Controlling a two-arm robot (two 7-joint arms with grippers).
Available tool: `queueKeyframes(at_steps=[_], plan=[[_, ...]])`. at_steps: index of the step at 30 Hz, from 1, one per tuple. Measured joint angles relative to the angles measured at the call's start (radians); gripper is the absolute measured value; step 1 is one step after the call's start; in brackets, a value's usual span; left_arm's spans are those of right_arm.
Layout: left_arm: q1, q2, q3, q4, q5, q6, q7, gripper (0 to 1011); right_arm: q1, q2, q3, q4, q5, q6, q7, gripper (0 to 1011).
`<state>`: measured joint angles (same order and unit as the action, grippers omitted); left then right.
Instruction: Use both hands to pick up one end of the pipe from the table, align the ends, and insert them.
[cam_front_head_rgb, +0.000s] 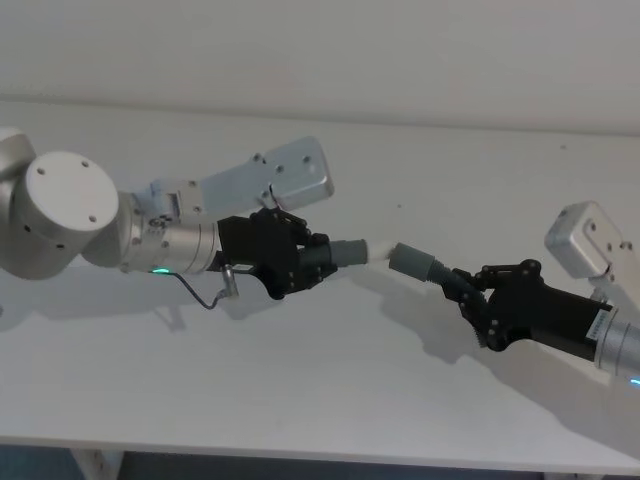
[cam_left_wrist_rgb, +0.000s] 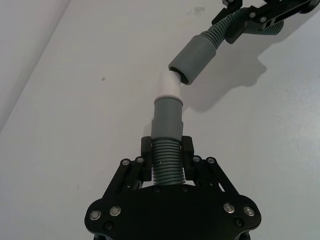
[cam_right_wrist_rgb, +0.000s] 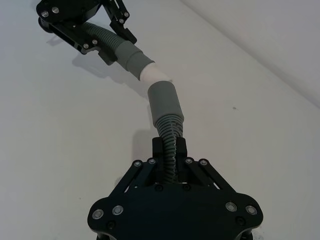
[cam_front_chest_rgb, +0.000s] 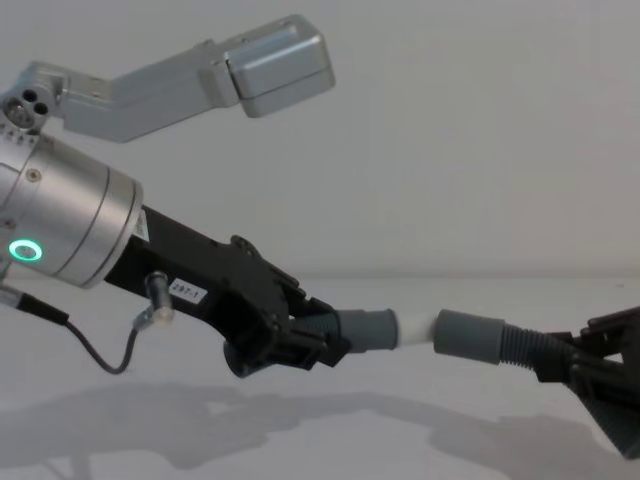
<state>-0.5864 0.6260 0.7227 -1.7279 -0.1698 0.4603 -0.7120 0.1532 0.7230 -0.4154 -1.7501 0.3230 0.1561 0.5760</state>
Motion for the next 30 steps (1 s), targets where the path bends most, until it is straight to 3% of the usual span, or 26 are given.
queueKeyframes(at_steps=[30], plan=[[-0.042,-0.034,0.034,0.059,-0.032,-0.051,-0.036,333,0.014,0.038,0.000,-0.027,0.049,-0.026,0.029,136]])
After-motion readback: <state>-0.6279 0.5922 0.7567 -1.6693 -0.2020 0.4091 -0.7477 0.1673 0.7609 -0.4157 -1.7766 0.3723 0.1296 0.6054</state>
